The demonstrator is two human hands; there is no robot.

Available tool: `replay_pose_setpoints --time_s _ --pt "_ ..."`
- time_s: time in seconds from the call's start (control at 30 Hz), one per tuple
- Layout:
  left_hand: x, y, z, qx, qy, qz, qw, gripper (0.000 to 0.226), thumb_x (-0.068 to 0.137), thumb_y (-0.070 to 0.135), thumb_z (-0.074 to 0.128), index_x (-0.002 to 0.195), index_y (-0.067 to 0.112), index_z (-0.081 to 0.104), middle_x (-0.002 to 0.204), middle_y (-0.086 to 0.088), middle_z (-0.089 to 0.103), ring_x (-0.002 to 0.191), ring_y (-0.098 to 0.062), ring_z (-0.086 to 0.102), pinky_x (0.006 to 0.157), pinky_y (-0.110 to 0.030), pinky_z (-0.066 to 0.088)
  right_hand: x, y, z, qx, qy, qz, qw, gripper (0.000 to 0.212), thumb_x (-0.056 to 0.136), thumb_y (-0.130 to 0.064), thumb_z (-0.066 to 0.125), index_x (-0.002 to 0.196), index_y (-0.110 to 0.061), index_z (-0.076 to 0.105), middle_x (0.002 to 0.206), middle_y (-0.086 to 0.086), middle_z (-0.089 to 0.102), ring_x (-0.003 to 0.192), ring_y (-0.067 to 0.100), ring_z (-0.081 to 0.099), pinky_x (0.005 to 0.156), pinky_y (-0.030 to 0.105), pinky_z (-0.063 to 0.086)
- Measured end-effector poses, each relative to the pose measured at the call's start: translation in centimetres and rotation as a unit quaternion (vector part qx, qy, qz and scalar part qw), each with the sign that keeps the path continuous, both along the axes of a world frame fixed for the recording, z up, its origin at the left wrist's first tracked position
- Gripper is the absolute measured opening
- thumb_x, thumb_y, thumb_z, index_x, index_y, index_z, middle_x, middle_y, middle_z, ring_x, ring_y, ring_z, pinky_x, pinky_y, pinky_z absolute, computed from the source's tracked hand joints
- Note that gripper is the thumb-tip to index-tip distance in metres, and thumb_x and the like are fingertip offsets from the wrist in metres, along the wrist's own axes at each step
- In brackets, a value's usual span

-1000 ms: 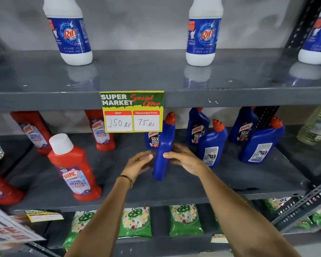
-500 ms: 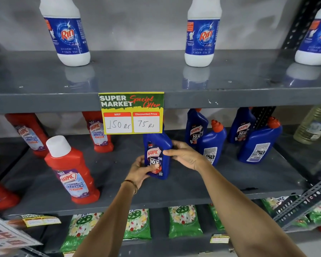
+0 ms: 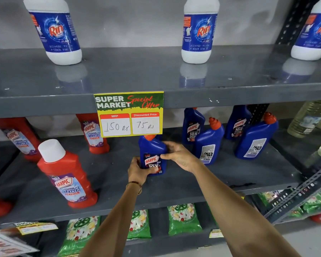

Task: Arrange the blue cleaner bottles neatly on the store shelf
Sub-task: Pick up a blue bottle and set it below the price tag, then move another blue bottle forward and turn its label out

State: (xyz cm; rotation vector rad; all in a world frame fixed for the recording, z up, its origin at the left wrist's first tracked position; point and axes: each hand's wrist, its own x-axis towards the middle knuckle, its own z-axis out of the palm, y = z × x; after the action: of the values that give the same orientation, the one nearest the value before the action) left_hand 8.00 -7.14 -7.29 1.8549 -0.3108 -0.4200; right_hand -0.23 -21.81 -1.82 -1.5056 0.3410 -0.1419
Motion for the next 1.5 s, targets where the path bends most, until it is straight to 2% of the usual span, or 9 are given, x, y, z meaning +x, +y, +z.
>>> replay_pose_setpoints --time_s 0.1,0.23,0.5,0.73,0.8,1.03,1.13,1.23,1.5 --pt "-0.1 -0.1 0.1 0.002 -0.002 -0.001 1.000 0.060 0.057 0.018 0.085 0.106 0.011 0.051 0.101 -0.002 0.061 0.087 -0.017 0.056 0.074 -0.027 0.046 0.0 0.3 0.1 -0.007 0.009 -0.019 1.000 0.048 0.076 0.008 0.064 0.111 -0.025 0.060 0.107 -0.003 0.068 0.098 0.004 0.064 0.073 0.017 0.055" --pt "-1.0 0.4 -0.1 0.004 -0.006 0.016 1.000 0.059 0.063 0.016 0.081 0.113 0.006 0.051 0.110 -0.011 0.064 0.095 -0.024 0.060 0.083 -0.033 0.049 -0.9 0.6 -0.5 -0.026 0.031 -0.069 0.997 0.055 0.077 0.006 0.065 0.127 -0.012 0.052 0.124 0.007 0.061 0.114 0.019 0.059 0.086 0.022 0.049" --pt "-6.0 0.2 -0.6 -0.022 0.031 0.126 0.991 0.047 0.070 0.016 0.077 0.107 -0.001 0.054 0.113 -0.018 0.064 0.102 -0.030 0.061 0.086 -0.032 0.047 -5.5 -0.1 -2.5 -0.076 0.091 -0.292 0.949 0.050 0.081 -0.004 0.066 0.129 -0.004 0.050 0.133 0.016 0.054 0.122 0.026 0.052 0.097 0.029 0.040" --pt "-9.6 -4.3 -0.5 0.000 -0.011 0.008 1.000 0.037 0.075 0.018 0.072 0.100 -0.006 0.058 0.104 -0.022 0.068 0.094 -0.029 0.062 0.069 -0.022 0.043 -10.2 -3.9 -3.1 -0.112 0.148 -0.415 0.891 0.037 0.083 -0.012 0.062 0.119 -0.005 0.058 0.121 0.015 0.064 0.112 0.029 0.058 0.087 0.029 0.043" --pt "-10.0 -6.1 -0.2 -0.004 -0.018 -0.012 1.000 0.040 0.074 0.017 0.073 0.105 -0.003 0.058 0.108 -0.019 0.067 0.098 -0.027 0.062 0.075 -0.020 0.044 -11.0 -5.7 -2.9 -0.114 0.153 -0.426 0.884 0.041 0.083 -0.015 0.065 0.121 -0.004 0.056 0.123 0.015 0.063 0.113 0.029 0.058 0.090 0.033 0.044" --pt "-9.1 -13.8 1.1 0.014 -0.013 -0.056 0.998 0.065 0.067 0.006 0.077 0.125 -0.002 0.049 0.129 -0.019 0.055 0.115 -0.032 0.054 0.099 -0.041 0.045 -11.5 -12.7 -2.2 -0.077 0.163 -0.287 0.941 0.059 0.076 -0.010 0.073 0.128 -0.001 0.048 0.128 0.019 0.056 0.116 0.031 0.055 0.099 0.042 0.046" --pt "-7.9 -15.7 1.8 0.021 -0.010 -0.094 0.995 0.071 0.060 -0.001 0.080 0.123 -0.002 0.048 0.126 -0.019 0.058 0.116 -0.033 0.054 0.100 -0.048 0.044 -11.2 -14.5 -2.0 -0.069 0.134 -0.185 0.971 0.055 0.074 0.002 0.071 0.124 0.001 0.049 0.115 0.014 0.063 0.101 0.025 0.063 0.078 0.028 0.052" --pt "-7.5 -16.4 2.6 0.046 -0.004 -0.124 0.991 0.065 0.059 0.002 0.080 0.117 0.001 0.052 0.120 -0.016 0.062 0.109 -0.029 0.059 0.095 -0.041 0.048 -10.8 -15.5 -2.0 -0.071 0.116 -0.105 0.985 0.055 0.073 0.003 0.072 0.124 -0.002 0.051 0.097 0.001 0.065 0.080 0.007 0.063 0.057 0.011 0.051" --pt "-7.9 -16.1 2.9 0.021 -0.019 -0.129 0.991 0.078 0.053 0.007 0.085 0.120 0.008 0.047 0.120 -0.014 0.062 0.107 -0.028 0.060 0.094 -0.048 0.050 -10.4 -16.4 -2.4 -0.097 0.060 -0.072 0.991 0.035 0.082 0.001 0.063 0.116 -0.002 0.058 0.120 0.020 0.063 0.097 0.018 0.062 0.072 0.016 0.051"
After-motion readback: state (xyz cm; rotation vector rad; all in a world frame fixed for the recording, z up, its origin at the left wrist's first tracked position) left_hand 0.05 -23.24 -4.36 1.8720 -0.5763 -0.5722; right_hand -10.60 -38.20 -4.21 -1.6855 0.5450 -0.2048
